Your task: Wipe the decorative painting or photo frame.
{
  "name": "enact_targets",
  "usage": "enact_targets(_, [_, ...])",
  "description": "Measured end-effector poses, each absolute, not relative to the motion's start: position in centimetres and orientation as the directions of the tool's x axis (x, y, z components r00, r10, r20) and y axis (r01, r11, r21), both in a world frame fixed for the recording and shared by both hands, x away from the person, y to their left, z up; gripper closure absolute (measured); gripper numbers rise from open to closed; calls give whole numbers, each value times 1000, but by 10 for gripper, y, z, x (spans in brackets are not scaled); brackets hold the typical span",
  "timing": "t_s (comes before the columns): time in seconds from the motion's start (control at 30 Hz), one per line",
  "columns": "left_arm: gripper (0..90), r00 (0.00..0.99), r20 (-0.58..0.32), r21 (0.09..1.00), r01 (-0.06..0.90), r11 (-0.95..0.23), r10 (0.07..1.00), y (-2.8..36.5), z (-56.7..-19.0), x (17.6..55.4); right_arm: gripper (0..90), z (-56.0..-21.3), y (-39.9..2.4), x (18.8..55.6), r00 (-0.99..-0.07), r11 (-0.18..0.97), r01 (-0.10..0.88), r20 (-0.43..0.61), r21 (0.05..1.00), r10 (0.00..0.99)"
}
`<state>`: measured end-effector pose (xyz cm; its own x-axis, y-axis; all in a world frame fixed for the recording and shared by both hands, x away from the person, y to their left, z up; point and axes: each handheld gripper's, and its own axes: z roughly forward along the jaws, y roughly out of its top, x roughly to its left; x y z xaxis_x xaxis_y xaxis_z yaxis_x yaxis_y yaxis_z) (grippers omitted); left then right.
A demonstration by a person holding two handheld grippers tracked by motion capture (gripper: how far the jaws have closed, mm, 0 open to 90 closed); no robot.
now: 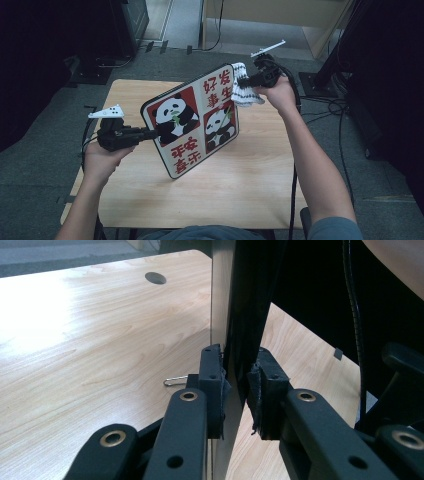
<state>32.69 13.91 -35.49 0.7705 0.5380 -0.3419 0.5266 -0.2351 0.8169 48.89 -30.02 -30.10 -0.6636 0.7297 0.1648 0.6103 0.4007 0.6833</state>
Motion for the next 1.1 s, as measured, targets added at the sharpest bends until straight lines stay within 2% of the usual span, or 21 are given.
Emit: enact_targets(1.1, [784,766,-351,814,534,-228,539,139,-355,327,805,-342,-311,482,-643,372,659,232,654,730])
